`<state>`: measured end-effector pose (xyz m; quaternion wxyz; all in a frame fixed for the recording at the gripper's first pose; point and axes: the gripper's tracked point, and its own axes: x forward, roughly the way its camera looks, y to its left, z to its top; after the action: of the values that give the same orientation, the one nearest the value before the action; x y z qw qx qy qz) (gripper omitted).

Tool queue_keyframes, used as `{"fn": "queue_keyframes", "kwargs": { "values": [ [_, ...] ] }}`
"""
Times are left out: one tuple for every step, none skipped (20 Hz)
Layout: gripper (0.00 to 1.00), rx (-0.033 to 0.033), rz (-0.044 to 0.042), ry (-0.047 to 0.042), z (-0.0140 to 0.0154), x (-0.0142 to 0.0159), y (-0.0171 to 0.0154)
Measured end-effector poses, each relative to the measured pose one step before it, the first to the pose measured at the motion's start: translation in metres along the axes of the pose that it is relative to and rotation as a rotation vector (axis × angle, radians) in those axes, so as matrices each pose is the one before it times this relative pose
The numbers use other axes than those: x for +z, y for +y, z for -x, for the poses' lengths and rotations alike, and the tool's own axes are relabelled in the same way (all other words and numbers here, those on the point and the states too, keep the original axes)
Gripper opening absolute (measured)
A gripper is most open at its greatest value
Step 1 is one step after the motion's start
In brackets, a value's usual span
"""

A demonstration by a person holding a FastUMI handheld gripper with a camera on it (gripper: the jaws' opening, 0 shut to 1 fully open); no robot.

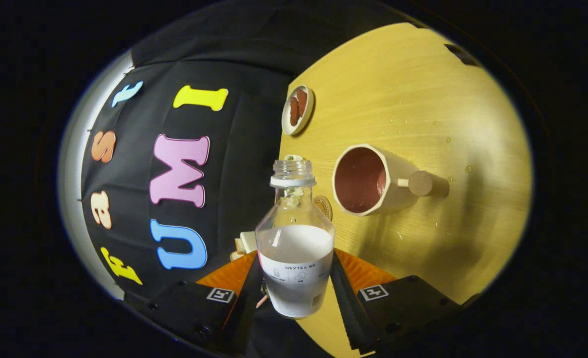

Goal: Take the bottle from table, then pour the juice into the cup, finally place the bottle on the coaster

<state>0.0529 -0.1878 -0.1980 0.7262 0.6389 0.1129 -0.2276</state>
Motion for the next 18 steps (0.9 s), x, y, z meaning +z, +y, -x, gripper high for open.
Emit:
{"fn": "queue_keyframes", "kwargs": {
  "values": [
    [0.76,0.00442,0.04643,-0.01586,0.00034,0.0002,0.0015],
    [0.76,-0.0017,0.04952,-0.01369,0.0004,0.00013,0.0006],
    [0.76,-0.00621,0.05448,-0.01651,-0.00017,0.0014,-0.00032],
    [0.76,-0.0077,0.05525,-0.01465,0.00154,0.00233,0.00067],
    [0.76,-0.00991,0.0547,-0.01665,0.00086,0.00272,0.00012],
    [0.76,-0.01206,0.05356,-0.01682,0.00121,0.0022,0.00066],
    [0.76,-0.01513,0.05345,-0.01421,0.00027,0.00208,-0.00067],
    [0.76,-0.01351,0.05475,-0.01495,0.00119,0.00225,0.0007],
    [0.76,-0.00263,0.05738,-0.01912,0.00117,0.00284,0.00286],
    [0.76,0.00131,0.05911,-0.02092,0.00206,0.00417,0.00473],
    [0.76,0.00582,0.06163,-0.01991,0.00016,0.00376,0.00599],
    [0.76,0.0043,0.06318,-0.02051,0.00189,0.00436,0.00729],
    [0.76,0.00788,0.05722,-0.02274,-0.00011,0.00512,0.00658],
    [0.76,0.00954,0.04637,-0.02252,0.00293,0.00499,0.00784],
    [0.76,0.00767,0.03802,-0.0244,0.00049,0.00542,0.00791],
    [0.76,0.00481,0.03766,-0.03312,0.00026,0.00542,0.00725],
    [0.76,0.00058,0.02937,-0.02673,-0.00111,0.00535,0.00458],
    [0.76,-0.00229,0.03619,-0.03049,-0.00086,0.00576,0.00643]
  ]
}}
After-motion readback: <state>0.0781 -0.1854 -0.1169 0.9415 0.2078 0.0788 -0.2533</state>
